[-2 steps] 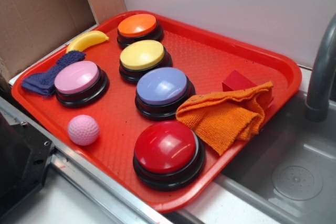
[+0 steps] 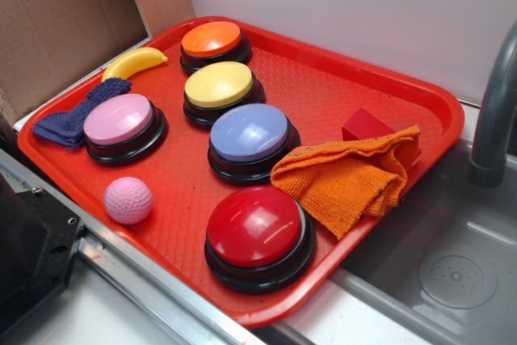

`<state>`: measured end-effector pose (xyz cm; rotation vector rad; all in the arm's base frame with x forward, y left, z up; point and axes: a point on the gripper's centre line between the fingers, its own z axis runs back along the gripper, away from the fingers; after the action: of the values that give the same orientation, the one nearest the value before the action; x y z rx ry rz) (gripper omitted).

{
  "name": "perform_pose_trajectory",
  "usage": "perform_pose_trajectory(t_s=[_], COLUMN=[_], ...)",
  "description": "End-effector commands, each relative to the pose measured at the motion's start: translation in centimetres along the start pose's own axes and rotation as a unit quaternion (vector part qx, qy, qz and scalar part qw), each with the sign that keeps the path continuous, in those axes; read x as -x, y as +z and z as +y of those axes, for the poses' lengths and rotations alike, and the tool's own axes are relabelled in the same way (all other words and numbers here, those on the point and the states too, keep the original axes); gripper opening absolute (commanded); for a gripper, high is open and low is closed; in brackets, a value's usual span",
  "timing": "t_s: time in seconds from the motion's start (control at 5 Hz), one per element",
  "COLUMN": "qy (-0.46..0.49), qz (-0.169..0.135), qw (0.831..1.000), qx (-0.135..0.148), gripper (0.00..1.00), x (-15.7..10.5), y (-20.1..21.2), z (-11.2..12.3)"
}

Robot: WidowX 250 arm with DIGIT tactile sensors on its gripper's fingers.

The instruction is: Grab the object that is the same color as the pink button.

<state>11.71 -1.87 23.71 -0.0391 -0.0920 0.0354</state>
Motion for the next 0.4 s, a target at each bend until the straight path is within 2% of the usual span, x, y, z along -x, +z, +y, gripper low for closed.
perform_pose_trajectory(t_s=[0.0, 0.2], qy=[0.011, 0.015], qz=[0.03, 0.023], qw=[0.999, 0.999], qx=[-0.015, -0.021], gripper=[1.0, 1.0], x=[-1.3, -1.8], y=[-6.0, -9.9], z=[0.1, 0.2])
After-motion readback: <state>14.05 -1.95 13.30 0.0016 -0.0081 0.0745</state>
